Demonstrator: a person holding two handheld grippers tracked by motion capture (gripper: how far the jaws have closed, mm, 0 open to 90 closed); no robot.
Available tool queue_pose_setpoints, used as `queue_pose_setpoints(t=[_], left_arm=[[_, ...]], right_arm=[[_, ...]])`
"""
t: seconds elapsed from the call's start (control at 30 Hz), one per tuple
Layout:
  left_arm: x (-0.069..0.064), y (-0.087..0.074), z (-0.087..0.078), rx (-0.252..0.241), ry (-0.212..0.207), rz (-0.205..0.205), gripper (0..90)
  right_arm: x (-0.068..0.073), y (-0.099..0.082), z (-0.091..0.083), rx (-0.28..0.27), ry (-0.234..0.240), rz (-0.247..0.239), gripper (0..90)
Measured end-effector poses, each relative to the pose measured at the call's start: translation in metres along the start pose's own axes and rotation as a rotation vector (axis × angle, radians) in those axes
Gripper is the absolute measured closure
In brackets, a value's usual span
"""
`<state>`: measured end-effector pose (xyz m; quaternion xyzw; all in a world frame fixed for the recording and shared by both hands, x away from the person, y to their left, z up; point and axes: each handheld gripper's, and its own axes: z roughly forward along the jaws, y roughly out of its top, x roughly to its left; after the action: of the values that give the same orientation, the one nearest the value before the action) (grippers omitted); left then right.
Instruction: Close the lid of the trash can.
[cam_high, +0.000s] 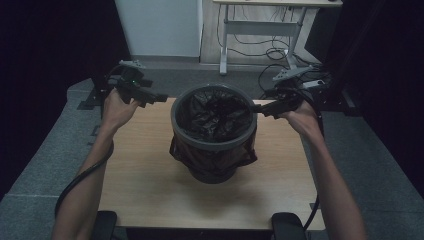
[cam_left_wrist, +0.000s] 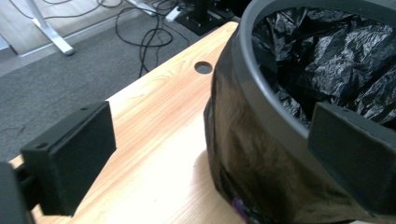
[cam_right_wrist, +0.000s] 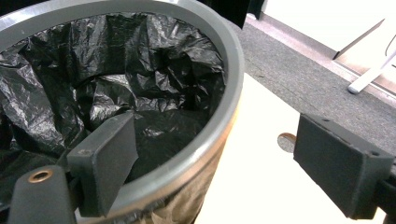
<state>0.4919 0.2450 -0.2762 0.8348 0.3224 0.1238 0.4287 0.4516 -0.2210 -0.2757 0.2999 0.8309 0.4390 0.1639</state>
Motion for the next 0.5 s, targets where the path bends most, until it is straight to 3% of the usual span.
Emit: queue_pose_setpoints(t=[0.2, 0.5], left_arm=[[0.005, -0.015, -0.012, -0.035, -0.003, -0.018, 0.0], [0.011, -0.04, -0.017, -0.026, 0.012, -0.035, 0.0]], right_arm=[[-0.007, -0.011, -0.01, -0.012, -0.019, 0.021, 12.8], [-0.011, -0.029, -0.023, -0.027, -0.053, 0.036, 12.8]])
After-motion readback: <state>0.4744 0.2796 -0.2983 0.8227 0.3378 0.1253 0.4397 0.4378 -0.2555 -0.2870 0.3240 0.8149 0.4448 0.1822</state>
